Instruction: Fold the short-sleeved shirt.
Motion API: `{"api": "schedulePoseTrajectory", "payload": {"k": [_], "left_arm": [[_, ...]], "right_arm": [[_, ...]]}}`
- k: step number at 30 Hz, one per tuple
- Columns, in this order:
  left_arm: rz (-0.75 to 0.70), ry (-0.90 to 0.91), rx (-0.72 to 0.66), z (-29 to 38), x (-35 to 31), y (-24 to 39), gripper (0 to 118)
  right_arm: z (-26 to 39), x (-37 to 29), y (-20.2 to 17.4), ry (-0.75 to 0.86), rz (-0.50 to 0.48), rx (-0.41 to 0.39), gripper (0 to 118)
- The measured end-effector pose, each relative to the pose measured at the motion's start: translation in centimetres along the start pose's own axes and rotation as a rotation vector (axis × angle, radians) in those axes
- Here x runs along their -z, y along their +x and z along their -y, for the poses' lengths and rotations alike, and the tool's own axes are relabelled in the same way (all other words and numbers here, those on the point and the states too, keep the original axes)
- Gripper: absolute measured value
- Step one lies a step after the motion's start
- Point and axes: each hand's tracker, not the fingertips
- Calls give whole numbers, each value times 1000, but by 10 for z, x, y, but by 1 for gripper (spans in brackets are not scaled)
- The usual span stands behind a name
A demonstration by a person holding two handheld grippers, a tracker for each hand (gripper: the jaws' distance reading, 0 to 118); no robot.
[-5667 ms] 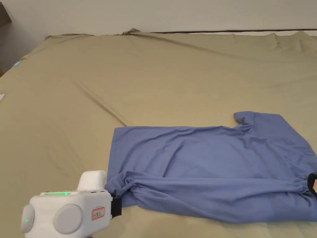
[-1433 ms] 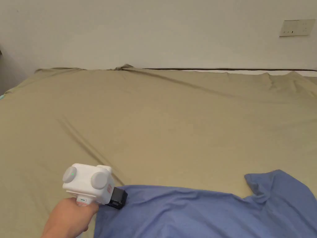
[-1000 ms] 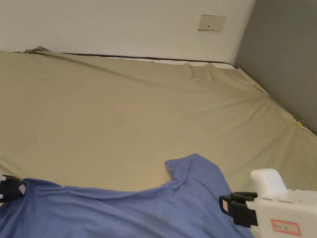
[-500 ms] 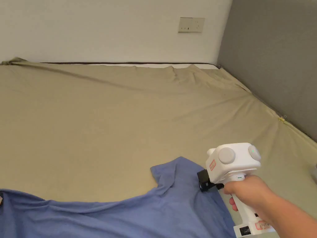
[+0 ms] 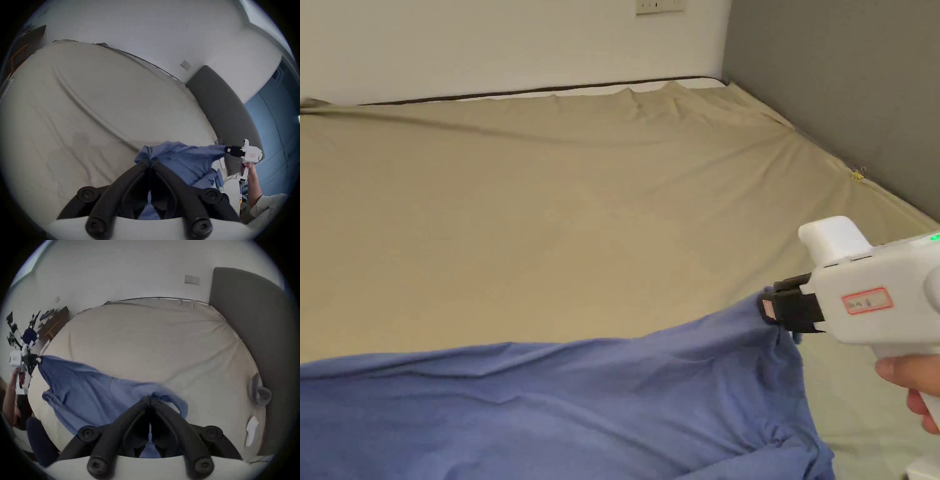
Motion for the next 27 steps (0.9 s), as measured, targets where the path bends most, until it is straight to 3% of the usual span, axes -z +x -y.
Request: {"api": "schedulePoseTrajectory", "payload": {"k": [4, 6, 10, 13, 17, 19, 21, 22, 23, 24, 25, 26, 27], "left_arm": [[2, 6, 33, 17, -42, -12, 0], [-2, -7, 25, 28, -56, -24, 0], [-23, -137, 59, 55, -58, -44, 0], [-67, -259, 74, 80, -36, -47, 0], [-280, -442, 170, 112, 4, -56, 0], [-353, -537, 220, 127, 27, -61, 7], [-338, -493, 192, 134, 31, -58, 19], [-364, -460, 187, 128, 28, -55, 49], [-389, -460, 193, 125, 26, -52, 94], [-453, -441, 232, 126, 23, -49, 106], [-558, -438, 303, 129, 27, -48, 106], [-605, -440, 346, 132, 30, -49, 118], [-589, -408, 356, 131, 24, -48, 118]], "right_arm": [[40, -36, 12, -83, 29, 56, 3], [62, -39, 14, -168, 74, 15, 3], [100, -26, 20, -297, 78, 44, 3], [122, -1, 14, -389, 115, -17, 3], [144, 38, 4, -467, 144, -104, 3], [153, 62, 12, -493, 129, -60, 3], [156, 76, 11, -508, 133, -53, 3], [152, 75, 7, -507, 139, -68, 3], [149, 71, 4, -524, 154, -93, 5], [148, 70, 2, -536, 162, -122, 5], [149, 72, -1, -539, 164, -140, 5], [148, 74, -3, -540, 182, -174, 9], [148, 71, -5, -535, 180, -200, 17]]}}
